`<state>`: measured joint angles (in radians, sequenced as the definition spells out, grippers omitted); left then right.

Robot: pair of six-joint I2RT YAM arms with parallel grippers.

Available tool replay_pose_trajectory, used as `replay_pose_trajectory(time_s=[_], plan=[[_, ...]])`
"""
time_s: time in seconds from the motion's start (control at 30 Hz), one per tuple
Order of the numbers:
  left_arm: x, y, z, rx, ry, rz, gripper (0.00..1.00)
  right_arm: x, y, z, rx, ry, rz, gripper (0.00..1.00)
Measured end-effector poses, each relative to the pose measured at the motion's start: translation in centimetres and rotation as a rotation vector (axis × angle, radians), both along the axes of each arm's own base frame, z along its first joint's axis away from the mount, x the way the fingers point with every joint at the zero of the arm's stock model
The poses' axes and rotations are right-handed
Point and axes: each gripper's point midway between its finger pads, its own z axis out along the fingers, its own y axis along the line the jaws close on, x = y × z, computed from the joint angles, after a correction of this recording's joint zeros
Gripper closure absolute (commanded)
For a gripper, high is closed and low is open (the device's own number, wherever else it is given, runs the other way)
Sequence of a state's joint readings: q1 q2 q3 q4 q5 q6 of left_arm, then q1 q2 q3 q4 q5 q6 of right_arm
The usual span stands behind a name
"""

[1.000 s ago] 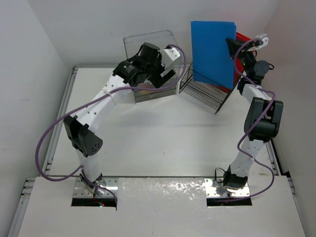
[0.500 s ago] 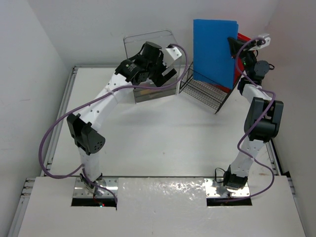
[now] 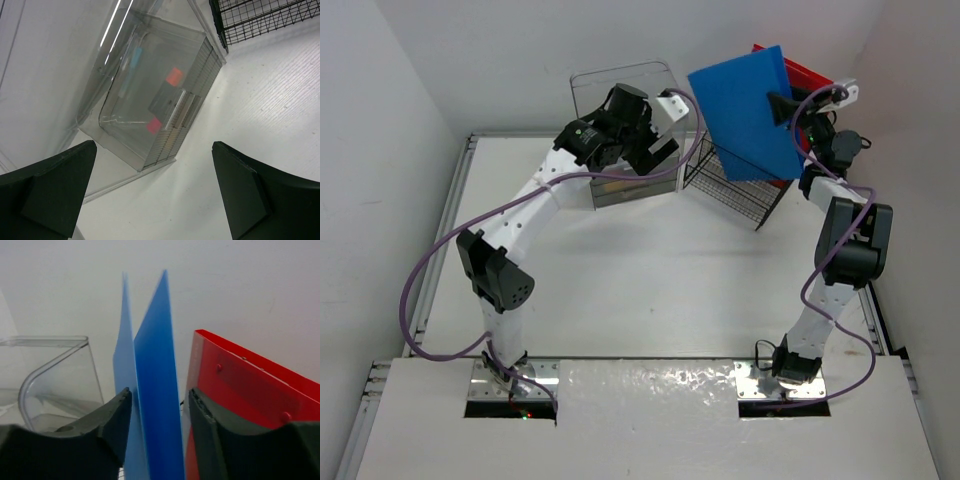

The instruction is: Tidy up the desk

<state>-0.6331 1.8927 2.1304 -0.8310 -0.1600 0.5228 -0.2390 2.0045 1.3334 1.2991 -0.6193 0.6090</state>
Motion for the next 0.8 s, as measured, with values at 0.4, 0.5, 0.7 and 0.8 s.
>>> replay_pose_trajectory(time_s=[0.4,0.5,0.7,0.8], plan=[[-0.1,-0.1,-0.4,0.002,0.009,-0.007,0.00,2.2,0.9,0.9,-0.129,0.136,0.063,0.36],[-0.1,-0.2,-0.5,0.002,0.011,-0.010,0.01,3.3,1.2,2.0,-0.233,0.187,0.049,0.34],[-0.1,-0.2,-0.6,0.007,0.014,-0.018,0.00,4.2,4.2,4.9,-0.445,0.232,0.062,0.29],[-0.1,-0.2,-0.8,0.015,0.016,-0.024,0.00,4.9,5.1,4.9,-0.489,0.254,0.076,0.31]])
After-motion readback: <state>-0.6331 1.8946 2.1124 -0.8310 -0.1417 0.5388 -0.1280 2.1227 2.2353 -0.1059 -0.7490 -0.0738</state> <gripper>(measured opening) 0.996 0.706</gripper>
